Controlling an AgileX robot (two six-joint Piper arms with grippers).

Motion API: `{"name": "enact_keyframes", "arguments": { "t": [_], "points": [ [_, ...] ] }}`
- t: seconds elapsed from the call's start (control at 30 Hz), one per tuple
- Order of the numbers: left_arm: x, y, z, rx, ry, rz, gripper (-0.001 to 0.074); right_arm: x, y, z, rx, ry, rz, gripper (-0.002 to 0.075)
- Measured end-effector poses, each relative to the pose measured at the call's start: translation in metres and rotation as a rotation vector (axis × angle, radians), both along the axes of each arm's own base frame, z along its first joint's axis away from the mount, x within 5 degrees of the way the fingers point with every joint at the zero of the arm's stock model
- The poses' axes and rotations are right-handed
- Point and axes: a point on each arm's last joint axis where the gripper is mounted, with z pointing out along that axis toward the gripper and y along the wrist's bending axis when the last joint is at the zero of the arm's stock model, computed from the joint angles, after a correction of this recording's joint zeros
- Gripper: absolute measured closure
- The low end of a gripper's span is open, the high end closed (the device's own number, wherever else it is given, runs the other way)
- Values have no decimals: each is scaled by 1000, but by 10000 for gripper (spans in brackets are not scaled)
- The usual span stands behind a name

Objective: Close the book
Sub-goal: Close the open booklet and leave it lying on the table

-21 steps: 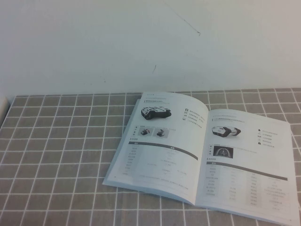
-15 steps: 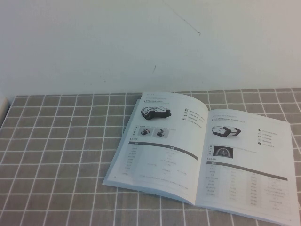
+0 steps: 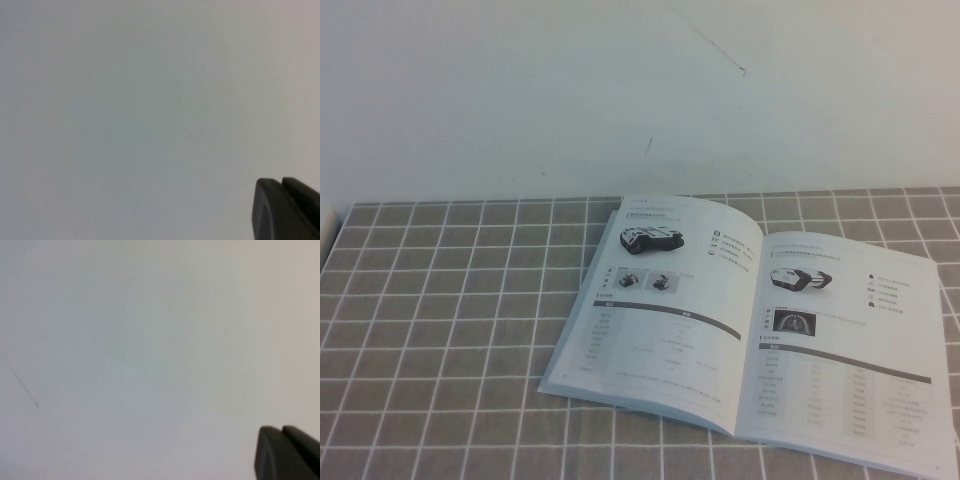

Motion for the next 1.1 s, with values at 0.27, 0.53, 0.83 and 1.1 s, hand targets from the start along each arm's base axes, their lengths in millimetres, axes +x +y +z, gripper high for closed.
{"name": "enact_keyframes", "arguments": {
  "t": [0.27, 0.53, 0.83, 1.1],
  "points": [
    [-4, 0, 5, 4, -72, -2, 738, -7, -1, 15, 16, -185, -10, 729],
    [6, 4, -11, -154, 133, -31, 738, -11, -2, 44, 22, -33, -21, 729],
    [14, -2, -58, -204, 671, -81, 738, -12, -2, 39, 29, 226, -19, 729],
    [14, -2, -61, -127, 705, -51, 738, 4, -2, -44, 30, 521, -22, 729]
  ]
}}
